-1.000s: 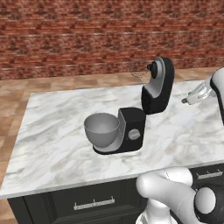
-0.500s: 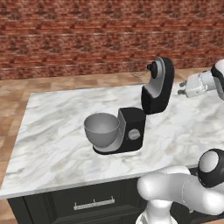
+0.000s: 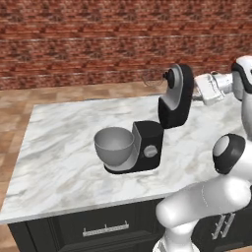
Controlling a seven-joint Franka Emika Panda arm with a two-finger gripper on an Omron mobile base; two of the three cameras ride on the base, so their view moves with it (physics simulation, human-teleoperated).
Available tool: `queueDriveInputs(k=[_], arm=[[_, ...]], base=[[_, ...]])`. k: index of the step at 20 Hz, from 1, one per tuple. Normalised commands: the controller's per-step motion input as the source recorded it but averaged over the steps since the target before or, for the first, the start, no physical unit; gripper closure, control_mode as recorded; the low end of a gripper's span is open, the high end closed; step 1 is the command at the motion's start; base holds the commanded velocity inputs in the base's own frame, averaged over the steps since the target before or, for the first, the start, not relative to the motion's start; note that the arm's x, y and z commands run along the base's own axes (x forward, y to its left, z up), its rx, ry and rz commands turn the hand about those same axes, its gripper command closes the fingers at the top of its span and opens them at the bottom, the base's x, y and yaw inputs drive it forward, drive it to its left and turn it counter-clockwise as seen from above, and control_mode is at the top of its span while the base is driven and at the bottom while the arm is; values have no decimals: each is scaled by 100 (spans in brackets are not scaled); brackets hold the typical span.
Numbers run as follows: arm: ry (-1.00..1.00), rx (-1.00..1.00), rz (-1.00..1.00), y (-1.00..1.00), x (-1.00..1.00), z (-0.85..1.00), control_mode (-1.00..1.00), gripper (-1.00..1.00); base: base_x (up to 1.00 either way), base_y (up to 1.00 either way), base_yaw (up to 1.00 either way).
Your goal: Close the stand mixer head.
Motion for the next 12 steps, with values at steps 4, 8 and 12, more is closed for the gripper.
queueDriveInputs(k=[4,8,12], arm=[[-10,-12,48,100,48,-3,-100,-100],[-22,-17,43,100,46,-28,-100,-100],[-34,-20,33,100,41,-40,-100,-100]], base=[[0,0,0],[0,0,0],[0,0,0]])
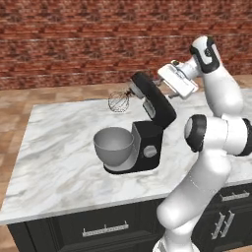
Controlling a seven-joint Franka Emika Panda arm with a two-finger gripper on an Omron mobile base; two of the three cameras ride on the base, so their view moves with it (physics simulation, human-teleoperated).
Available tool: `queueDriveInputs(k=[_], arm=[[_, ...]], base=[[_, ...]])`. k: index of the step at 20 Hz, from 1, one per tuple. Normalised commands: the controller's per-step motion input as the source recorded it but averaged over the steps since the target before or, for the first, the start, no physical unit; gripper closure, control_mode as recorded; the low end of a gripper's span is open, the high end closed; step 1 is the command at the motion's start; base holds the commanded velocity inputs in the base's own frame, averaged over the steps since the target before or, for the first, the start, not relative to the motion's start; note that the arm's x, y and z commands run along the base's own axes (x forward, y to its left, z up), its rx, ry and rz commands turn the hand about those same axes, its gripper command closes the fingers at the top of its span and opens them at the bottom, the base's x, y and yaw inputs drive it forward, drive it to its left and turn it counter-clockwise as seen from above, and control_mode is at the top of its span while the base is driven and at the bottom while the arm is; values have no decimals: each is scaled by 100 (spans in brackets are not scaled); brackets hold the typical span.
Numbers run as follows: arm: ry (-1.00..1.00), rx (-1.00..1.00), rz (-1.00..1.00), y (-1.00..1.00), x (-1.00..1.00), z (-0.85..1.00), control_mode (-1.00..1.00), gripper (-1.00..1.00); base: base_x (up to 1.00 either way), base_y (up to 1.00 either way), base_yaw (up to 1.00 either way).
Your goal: Close the stand mixer head.
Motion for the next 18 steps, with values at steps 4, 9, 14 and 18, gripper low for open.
queueDriveInputs(k=[4,9,14,18], arm=[[-41,-30,19,100,6,-26,-100,-100],[-36,-13,-2,81,-45,0,-100,-100],[-21,-2,-2,1,-69,2,-100,-100],[-10,-2,0,0,-36,0,-100,-100]], base=[[0,0,0],[0,0,0],[0,0,0],[0,0,0]])
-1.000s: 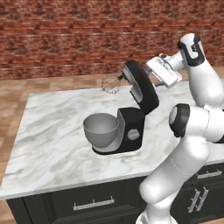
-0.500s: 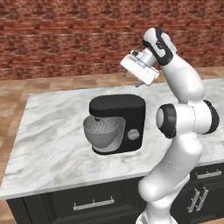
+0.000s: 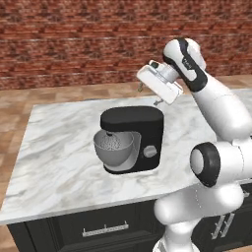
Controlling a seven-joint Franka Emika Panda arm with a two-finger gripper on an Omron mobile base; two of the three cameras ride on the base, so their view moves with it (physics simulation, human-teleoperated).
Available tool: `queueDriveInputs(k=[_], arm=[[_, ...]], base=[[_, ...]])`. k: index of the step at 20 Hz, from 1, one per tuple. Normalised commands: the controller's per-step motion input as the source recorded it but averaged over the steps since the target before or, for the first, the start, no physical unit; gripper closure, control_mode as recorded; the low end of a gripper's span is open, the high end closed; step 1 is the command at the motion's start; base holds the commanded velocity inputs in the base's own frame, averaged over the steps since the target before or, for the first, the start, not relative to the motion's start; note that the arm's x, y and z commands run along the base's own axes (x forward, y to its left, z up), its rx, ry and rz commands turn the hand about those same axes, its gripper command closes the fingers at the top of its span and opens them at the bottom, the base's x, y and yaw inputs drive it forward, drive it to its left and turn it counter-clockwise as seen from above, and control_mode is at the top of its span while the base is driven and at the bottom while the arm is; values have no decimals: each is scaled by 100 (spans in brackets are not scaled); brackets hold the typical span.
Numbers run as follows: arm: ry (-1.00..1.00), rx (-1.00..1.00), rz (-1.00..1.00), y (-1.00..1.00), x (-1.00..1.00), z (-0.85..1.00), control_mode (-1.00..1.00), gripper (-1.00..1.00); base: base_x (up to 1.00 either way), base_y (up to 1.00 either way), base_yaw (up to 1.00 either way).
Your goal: Close the stand mixer head.
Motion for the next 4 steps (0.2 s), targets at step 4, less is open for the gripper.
queueDriveInputs(k=[4], arm=[[0,0,0,0,0,0,-100,-100]], base=[[0,0,0]])
